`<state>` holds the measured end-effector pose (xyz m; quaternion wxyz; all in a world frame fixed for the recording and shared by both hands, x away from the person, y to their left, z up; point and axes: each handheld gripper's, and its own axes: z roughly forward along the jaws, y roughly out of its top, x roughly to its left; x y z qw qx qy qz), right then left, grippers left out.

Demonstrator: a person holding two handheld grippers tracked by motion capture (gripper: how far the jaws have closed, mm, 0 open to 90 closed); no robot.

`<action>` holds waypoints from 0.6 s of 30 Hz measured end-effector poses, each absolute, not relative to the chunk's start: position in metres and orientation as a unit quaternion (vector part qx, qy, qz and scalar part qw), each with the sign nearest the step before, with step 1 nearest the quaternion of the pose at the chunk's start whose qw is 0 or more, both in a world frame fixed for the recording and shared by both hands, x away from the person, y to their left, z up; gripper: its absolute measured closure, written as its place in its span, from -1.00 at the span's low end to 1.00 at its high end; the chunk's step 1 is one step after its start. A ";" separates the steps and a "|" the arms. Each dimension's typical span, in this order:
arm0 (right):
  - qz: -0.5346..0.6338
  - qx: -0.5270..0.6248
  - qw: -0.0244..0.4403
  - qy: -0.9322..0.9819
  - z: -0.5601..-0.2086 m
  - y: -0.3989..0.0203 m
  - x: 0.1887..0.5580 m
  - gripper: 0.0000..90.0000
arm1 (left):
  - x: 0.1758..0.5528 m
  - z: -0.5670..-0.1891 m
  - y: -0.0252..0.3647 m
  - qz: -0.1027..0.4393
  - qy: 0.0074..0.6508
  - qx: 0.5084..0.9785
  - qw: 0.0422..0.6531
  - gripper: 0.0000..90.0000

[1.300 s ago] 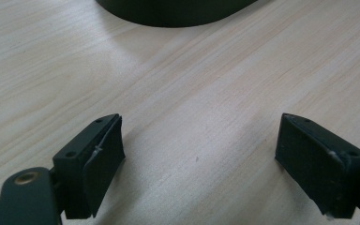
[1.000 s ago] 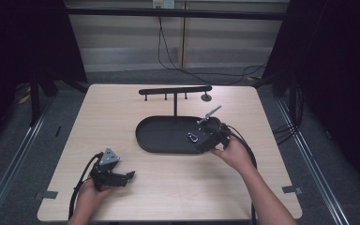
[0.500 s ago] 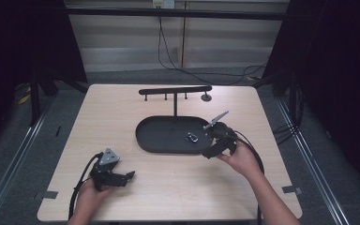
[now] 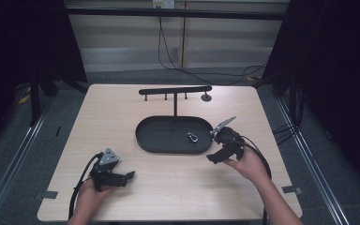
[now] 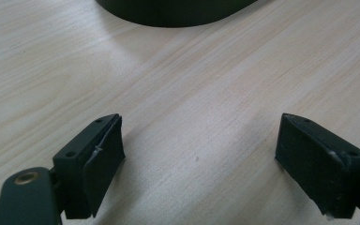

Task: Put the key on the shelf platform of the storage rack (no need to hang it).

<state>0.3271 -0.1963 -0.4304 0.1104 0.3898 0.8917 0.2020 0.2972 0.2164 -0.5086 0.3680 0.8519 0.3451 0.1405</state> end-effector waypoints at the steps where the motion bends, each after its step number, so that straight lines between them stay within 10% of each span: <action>1: 0.202 0.390 0.110 0.892 -0.430 -0.196 0.327 -0.66 | 0.297 -0.509 0.216 0.140 0.345 0.852 0.368 -0.67; 18: 0.208 0.399 0.110 0.886 -0.440 -0.214 0.313 -0.66 | 0.297 -0.508 0.217 0.139 0.345 0.852 0.368 -0.67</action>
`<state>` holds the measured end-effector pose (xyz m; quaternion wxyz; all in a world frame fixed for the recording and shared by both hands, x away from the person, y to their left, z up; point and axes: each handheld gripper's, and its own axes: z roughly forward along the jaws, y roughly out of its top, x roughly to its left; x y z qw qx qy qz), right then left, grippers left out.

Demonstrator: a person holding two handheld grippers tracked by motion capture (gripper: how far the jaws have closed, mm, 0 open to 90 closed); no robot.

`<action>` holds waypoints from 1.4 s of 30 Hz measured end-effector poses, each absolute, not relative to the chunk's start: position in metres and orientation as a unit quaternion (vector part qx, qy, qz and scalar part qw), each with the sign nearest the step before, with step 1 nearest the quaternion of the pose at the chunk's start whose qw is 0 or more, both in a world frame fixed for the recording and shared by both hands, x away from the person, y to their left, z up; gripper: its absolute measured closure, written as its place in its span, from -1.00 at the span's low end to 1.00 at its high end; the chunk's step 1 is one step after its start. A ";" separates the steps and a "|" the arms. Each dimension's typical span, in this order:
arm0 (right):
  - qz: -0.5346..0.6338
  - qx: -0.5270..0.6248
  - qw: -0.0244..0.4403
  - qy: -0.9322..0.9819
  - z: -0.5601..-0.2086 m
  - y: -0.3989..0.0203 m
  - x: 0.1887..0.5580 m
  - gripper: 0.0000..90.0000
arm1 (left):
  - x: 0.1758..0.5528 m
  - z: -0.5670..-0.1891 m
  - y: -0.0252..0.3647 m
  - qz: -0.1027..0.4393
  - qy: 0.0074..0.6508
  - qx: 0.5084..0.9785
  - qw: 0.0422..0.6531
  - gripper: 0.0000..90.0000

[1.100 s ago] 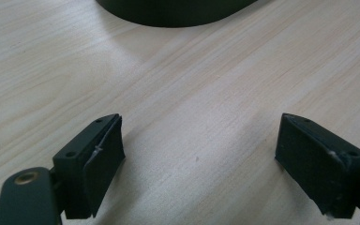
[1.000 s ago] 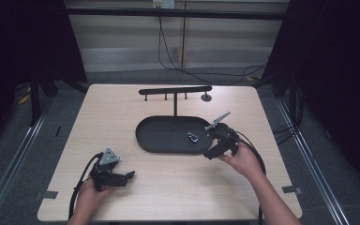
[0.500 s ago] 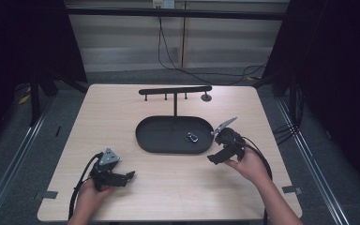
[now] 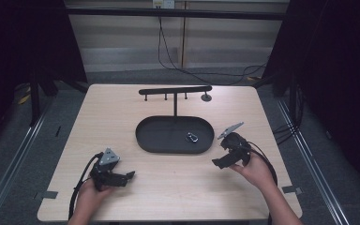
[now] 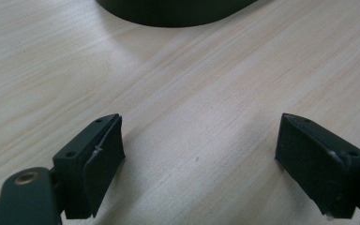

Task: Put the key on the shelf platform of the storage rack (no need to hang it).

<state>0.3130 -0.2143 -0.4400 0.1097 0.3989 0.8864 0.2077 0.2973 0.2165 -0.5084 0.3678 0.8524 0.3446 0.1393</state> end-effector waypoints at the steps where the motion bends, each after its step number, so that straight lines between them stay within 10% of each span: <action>1: 0.208 0.399 0.110 0.886 -0.441 -0.216 0.312 -0.66 | 0.297 -0.508 0.217 0.139 0.345 0.852 0.368 -0.67; 42: 0.214 0.435 0.107 0.868 -0.487 -0.264 0.280 -0.66 | 0.297 -0.508 0.216 0.140 0.345 0.852 0.368 -0.66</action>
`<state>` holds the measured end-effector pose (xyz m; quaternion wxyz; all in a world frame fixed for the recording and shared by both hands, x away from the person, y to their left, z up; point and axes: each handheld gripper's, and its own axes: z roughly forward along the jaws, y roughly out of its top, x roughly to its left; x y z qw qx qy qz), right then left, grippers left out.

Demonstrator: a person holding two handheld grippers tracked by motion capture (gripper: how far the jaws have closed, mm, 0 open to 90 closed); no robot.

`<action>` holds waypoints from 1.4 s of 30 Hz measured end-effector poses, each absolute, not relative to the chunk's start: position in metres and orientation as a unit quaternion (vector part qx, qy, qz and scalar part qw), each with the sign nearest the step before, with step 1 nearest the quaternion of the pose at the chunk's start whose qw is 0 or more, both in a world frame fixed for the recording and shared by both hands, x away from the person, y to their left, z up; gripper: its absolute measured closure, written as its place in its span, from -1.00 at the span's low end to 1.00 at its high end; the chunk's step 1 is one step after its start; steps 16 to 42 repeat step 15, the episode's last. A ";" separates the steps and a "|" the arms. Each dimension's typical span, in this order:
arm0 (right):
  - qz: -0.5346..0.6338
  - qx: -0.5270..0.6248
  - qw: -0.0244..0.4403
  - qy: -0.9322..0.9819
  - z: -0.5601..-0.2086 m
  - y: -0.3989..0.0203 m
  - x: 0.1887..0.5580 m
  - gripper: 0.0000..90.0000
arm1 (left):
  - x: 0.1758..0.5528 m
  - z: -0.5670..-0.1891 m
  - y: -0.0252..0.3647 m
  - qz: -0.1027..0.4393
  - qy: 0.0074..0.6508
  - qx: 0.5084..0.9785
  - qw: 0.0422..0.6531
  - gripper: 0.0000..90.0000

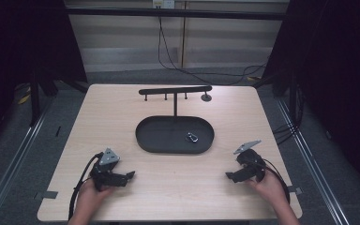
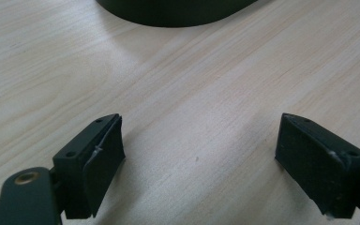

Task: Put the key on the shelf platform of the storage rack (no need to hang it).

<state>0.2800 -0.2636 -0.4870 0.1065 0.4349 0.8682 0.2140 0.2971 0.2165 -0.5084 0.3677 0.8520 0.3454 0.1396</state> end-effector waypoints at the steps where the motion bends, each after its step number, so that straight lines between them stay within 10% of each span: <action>1: 0.217 0.435 0.108 0.867 -0.487 -0.266 0.279 -0.66 | 0.297 -0.508 0.216 0.140 0.345 0.852 0.368 -0.66; 42: 0.229 0.446 0.107 0.858 -0.490 -0.271 0.274 -0.68 | 0.297 -0.508 0.216 0.140 0.346 0.852 0.368 -0.66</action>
